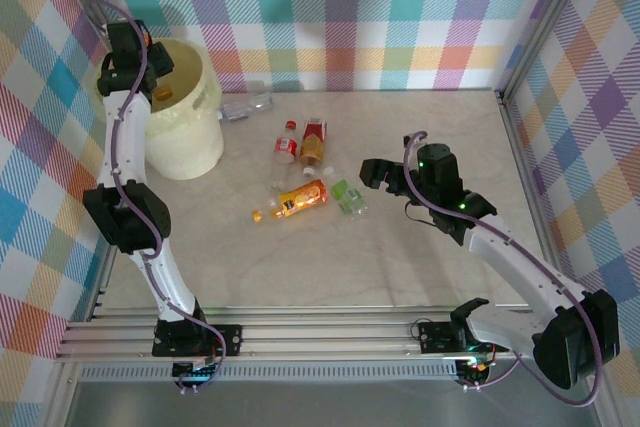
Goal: Put the plastic bottles in the bin
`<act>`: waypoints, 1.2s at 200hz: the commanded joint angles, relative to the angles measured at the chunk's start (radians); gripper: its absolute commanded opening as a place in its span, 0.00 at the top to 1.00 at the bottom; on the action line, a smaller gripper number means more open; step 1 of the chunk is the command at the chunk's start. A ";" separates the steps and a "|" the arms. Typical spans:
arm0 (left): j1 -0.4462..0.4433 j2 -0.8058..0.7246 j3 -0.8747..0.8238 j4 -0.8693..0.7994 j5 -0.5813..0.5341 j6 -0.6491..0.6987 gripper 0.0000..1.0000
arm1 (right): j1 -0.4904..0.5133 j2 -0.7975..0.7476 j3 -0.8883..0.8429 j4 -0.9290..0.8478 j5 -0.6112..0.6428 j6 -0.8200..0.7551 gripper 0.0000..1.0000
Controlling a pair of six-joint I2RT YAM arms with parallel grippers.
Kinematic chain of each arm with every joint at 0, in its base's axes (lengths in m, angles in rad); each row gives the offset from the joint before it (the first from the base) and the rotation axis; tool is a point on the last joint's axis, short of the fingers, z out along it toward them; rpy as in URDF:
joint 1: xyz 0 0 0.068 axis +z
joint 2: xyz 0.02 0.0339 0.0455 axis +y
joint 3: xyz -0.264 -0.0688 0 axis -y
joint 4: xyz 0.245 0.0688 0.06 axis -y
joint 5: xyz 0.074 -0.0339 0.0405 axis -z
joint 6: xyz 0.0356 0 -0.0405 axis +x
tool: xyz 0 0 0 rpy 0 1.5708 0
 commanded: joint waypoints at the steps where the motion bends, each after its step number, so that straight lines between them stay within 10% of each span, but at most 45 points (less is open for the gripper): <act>1: 0.008 0.001 0.002 -0.022 -0.015 -0.006 0.31 | 0.002 0.003 0.032 -0.005 -0.002 0.007 0.00; 81: 0.008 -0.050 0.012 -0.038 0.087 -0.041 0.00 | 0.002 0.010 0.025 -0.004 0.044 0.040 0.00; 157: -0.078 -0.140 -0.035 -0.007 0.150 -0.065 0.00 | 0.002 0.030 0.013 -0.004 0.065 0.071 0.00; 240: -0.383 -0.208 -0.099 0.094 0.047 0.001 0.00 | 0.002 0.026 0.011 -0.016 0.063 0.058 0.00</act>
